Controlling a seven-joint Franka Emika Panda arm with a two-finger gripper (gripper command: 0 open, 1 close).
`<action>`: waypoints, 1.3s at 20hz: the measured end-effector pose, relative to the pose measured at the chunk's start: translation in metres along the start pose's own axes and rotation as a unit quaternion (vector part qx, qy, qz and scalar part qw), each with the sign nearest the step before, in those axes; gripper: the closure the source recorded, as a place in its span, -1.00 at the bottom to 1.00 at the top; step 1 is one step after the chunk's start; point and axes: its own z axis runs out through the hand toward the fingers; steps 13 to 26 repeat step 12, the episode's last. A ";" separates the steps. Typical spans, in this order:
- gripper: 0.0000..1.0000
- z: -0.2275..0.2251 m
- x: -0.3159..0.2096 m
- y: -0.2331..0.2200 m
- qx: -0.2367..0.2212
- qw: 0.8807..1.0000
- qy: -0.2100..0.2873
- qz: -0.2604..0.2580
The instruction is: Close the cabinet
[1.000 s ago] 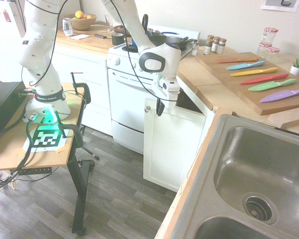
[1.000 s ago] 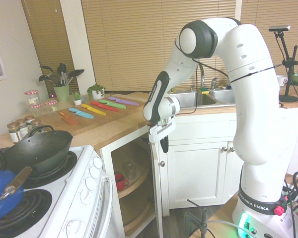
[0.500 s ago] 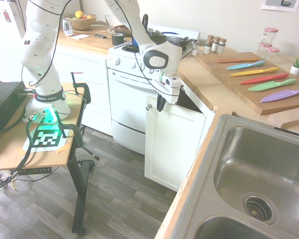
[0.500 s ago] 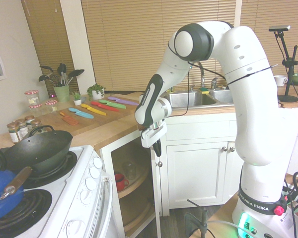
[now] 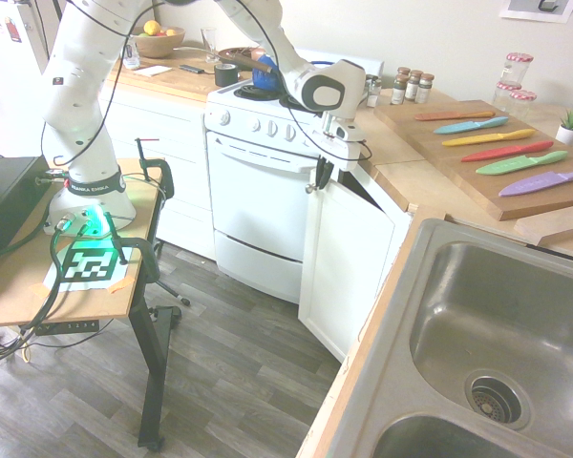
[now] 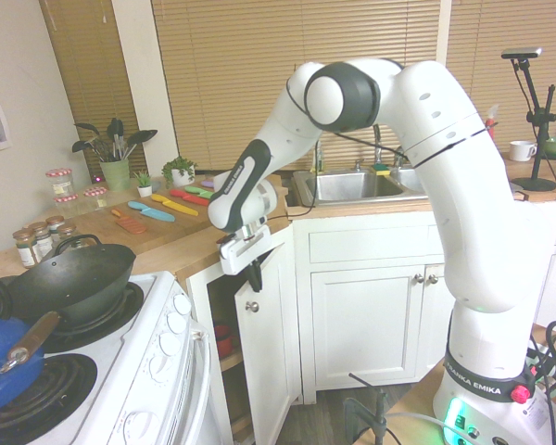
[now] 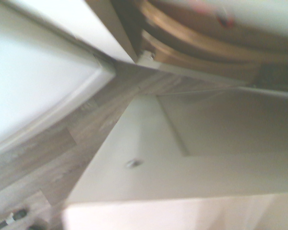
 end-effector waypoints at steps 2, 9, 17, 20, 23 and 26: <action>1.00 -0.006 0.010 -0.019 0.000 1.000 -0.001 0.002; 1.00 -0.014 0.024 0.016 0.011 0.999 0.011 0.036; 1.00 0.008 0.027 0.079 0.024 0.997 0.030 0.070; 1.00 0.008 0.027 0.079 0.024 0.997 0.030 0.070; 1.00 0.008 0.027 0.079 0.024 0.997 0.030 0.070; 1.00 0.008 0.027 0.079 0.024 0.997 0.030 0.070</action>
